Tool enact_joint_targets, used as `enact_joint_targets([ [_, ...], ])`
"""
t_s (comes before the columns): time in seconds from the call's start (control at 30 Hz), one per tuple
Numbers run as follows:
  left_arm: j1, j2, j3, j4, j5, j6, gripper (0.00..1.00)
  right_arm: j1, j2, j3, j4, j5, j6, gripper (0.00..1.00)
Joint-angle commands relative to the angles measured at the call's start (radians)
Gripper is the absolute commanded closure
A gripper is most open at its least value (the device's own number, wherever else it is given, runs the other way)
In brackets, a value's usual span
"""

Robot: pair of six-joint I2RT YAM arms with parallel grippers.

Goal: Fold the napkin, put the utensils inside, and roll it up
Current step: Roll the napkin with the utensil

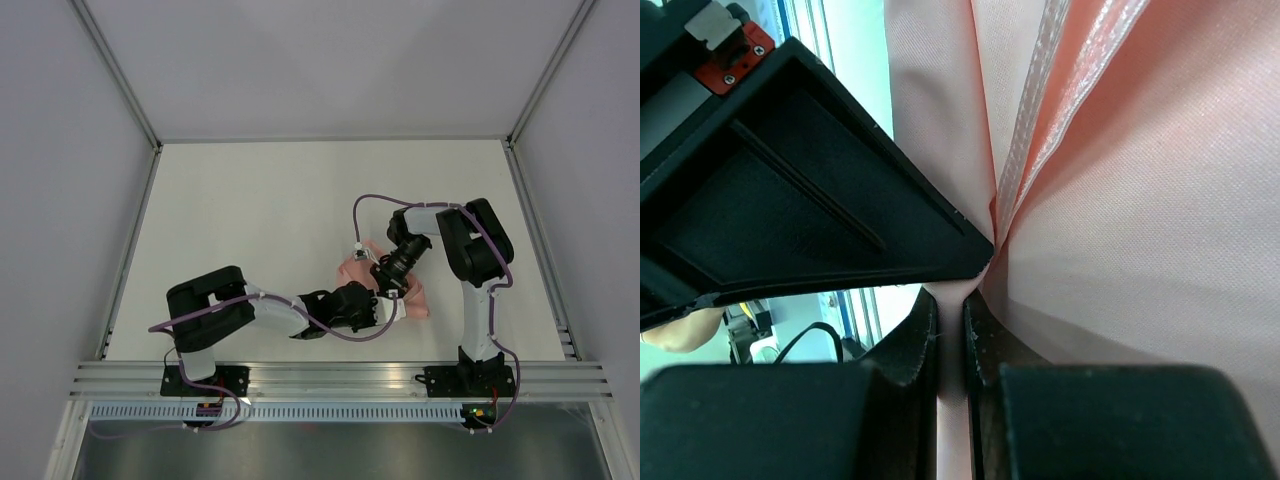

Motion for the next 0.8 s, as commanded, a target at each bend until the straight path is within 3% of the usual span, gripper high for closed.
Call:
enact_joint_targets([
  [0.0,0.026,0.052,-0.008,-0.119,0.062,-0.109,0.97,-0.003,0.039,-0.012,0.196,0.175,-0.070,0.95],
  [0.13,0.040,0.060,0.015,-0.174,0.112,-0.133,0.98,-0.006,0.014,-0.023,0.204,0.169,-0.062,0.75],
  [0.33,0.075,0.101,0.058,-0.253,0.255,-0.182,0.98,-0.009,-0.073,-0.029,0.210,0.153,-0.033,0.57],
  [0.57,0.160,0.111,0.051,-0.241,0.460,-0.256,0.98,-0.058,-0.237,-0.032,0.268,0.113,0.061,0.48],
  [0.77,0.252,0.144,0.060,-0.240,0.628,-0.319,0.98,-0.143,-0.391,-0.043,0.304,0.066,0.104,0.48],
])
